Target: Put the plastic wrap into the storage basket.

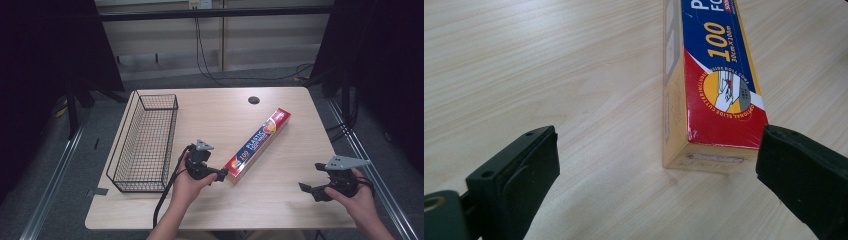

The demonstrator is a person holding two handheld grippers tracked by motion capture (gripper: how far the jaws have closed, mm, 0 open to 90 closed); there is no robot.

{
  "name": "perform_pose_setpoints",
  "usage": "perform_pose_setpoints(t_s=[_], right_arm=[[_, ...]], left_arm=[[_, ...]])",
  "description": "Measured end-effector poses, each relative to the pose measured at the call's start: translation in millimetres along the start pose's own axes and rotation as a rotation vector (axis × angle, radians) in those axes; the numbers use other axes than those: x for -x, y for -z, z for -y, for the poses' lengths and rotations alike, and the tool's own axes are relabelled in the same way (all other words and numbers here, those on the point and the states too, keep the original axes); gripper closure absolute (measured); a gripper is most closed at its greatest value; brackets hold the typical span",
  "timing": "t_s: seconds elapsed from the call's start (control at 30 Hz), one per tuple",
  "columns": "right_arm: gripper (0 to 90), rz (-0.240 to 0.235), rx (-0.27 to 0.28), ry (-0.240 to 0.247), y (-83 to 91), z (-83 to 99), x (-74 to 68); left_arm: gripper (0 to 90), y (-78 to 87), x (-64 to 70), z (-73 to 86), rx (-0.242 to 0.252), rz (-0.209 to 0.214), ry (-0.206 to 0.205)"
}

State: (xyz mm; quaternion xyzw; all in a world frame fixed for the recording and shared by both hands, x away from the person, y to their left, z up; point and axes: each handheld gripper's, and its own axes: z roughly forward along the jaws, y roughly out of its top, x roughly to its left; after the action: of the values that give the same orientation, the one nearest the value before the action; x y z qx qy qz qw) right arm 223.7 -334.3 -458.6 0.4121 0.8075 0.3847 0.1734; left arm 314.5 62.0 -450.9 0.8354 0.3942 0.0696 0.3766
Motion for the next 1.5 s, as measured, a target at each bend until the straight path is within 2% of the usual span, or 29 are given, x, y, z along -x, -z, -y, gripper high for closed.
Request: perform_pose_setpoints(t_s=[0.2, 0.37, 0.5, 0.53, 0.57, 0.63, 0.7, 0.8, 0.83, 1.03, 1.17, 1.23, 1.4, 1.5], right_arm=[[5.4, -0.009, -0.001, -0.001, 0.5, 1.5, -0.7], [5.4, -0.022, -0.005, -0.006, -0.2, 2.6, -0.8], [5.4, -0.013, -0.013, -0.007, -0.9, 2.9, 0.2], [5.4, -0.016, -0.014, -0.007, -0.8, 2.6, 0.3], [5.4, -0.018, -0.010, -0.008, -0.5, 2.1, 0.4], [5.4, -0.020, -0.002, -0.013, 0.3, 0.5, 0.2], [5.4, -0.020, 0.008, -0.014, 0.0, -1.0, -0.2], [5.5, -0.024, 0.007, -0.015, -1.1, -2.3, -1.2], [5.5, -0.029, 0.005, -0.012, -1.6, -2.7, -1.4], [5.8, -0.037, 0.001, -0.008, -3.7, -4.5, -3.0], [5.8, -0.039, 0.004, -0.008, -3.5, -4.9, -2.4], [6.0, -0.039, -0.001, -0.012, -3.5, -4.6, -2.4], [6.0, -0.036, -0.001, -0.014, -3.0, -4.0, -1.4], [6.0, -0.036, -0.003, -0.017, -2.9, -4.1, -1.2]], left_arm=[[4.6, -1.2, 2.5, -5.0, 0.011, 0.007, 0.018], [5.3, -3.2, 6.6, -13.4, 0.015, 0.034, 0.014], [5.0, -9.3, 11.0, -22.1, 0.034, 0.060, 0.035], [3.6, -12.9, 14.6, -27.2, 0.027, 0.060, 0.008], [2.4, -14.7, 16.1, -29.4, 0.030, 0.064, 0.001], [1.5, -18.6, 17.5, -34.1, 0.015, 0.060, 0.007], [1.6, -21.9, 18.7, -36.4, 0.018, 0.063, 0.019], [4.2, -22.4, 19.1, -40.6, 0.019, 0.068, 0.013], [4.5, -22.9, 20.2, -41.8, 0.032, 0.067, 0.024], [6.9, -25.9, 25.4, -53.7, 0.014, 0.053, -0.008], [12.1, -29.0, 27.8, -59.5, 0.019, 0.056, -0.004], [13.1, -31.5, 30.6, -64.2, 0.017, 0.044, -0.030], [14.6, -37.1, 31.9, -72.7, 0.006, 0.051, -0.015], [14.9, -40.2, 33.2, -77.6, -0.010, 0.056, -0.023]])
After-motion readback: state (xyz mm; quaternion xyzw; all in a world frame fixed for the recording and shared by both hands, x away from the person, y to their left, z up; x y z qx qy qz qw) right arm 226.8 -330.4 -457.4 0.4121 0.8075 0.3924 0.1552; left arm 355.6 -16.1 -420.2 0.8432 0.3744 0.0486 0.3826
